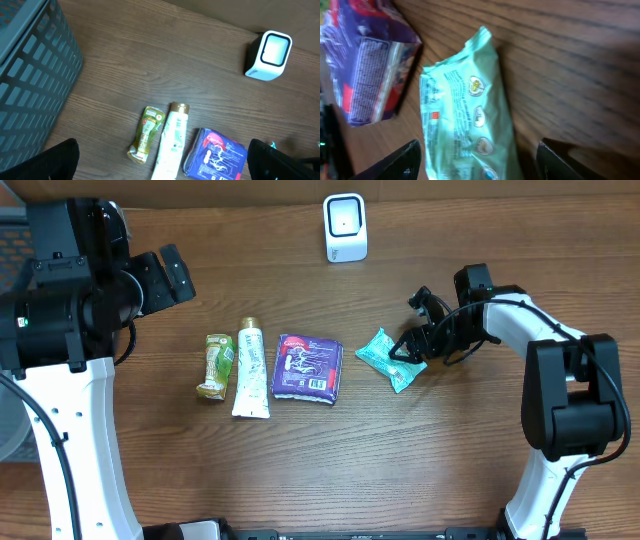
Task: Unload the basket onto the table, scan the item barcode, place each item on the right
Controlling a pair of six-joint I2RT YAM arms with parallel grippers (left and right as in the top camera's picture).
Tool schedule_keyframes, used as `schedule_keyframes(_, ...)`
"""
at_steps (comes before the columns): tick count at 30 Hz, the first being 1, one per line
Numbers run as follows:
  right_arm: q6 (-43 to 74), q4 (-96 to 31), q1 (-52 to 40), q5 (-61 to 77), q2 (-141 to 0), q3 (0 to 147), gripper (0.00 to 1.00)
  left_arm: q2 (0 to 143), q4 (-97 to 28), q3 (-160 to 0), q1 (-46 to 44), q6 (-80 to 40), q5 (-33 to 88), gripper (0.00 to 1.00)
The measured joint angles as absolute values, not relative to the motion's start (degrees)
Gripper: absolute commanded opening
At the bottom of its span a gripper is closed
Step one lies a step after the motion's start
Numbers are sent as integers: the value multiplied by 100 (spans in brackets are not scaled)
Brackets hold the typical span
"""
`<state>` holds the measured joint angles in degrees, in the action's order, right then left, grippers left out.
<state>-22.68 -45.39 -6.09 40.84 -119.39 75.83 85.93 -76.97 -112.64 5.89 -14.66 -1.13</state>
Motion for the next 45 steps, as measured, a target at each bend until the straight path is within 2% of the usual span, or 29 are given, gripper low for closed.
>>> schedule_keyframes(4,-2043,-4209,-602,4438,-11863,7218,66,8593,-7697,-11264,589,-1466,-115,100)
schedule_keyframes(8,-1634,-3946,-604,4668,-11799,6886,51,8593,-7697,-11264,589,-1468,-113,99)
schedule_keyframes(9,-1487,-3898,-602,4751,-11795,6796,43,8593,-7699,-11264,589,-1466,-113,100)
schedule_keyframes(13,-760,-3706,-602,4919,-11791,6493,28,8593,-7697,-11262,589,-1468,-113,99)
schedule_keyframes(18,113,-3380,-598,4980,-11789,6305,28,8593,-7699,-11262,589,-1468,-113,99)
schedule_keyframes(19,259,-3291,-600,5019,-11789,6276,30,8593,-7699,-11264,589,-1468,-113,100)
schedule_keyframes(21,489,-3085,-604,5103,-11789,6222,46,8593,-7699,-11264,589,-1468,-113,100)
schedule_keyframes(23,683,-2851,-631,5238,-11764,6202,50,8593,-7699,-11264,589,-1468,-113,100)
schedule_keyframes(26,867,-2484,-764,5225,-11738,6191,50,8593,-7699,-11262,589,-1468,-115,100)
schedule_keyframes(29,991,-2224,-928,5074,-11730,6193,44,8593,-7697,-11264,589,-1466,-113,99)
schedule_keyframes(31,1068,-2163,-1052,4847,-11701,6198,30,8593,-7699,-11264,589,-1468,-115,99)
schedule_keyframes(33,1179,-2106,-1179,4530,-11688,6211,9,8593,-7699,-11264,589,-1468,-115,99)
schedule_keyframes(34,1238,-2080,-1243,4388,-11688,6215,5,8593,-7697,-11264,589,-1468,-113,100)
schedule_keyframes(45,1704,-1959,-1466,3946,-11618,6230,4,8593,-7697,-11262,589,-1468,-113,100)
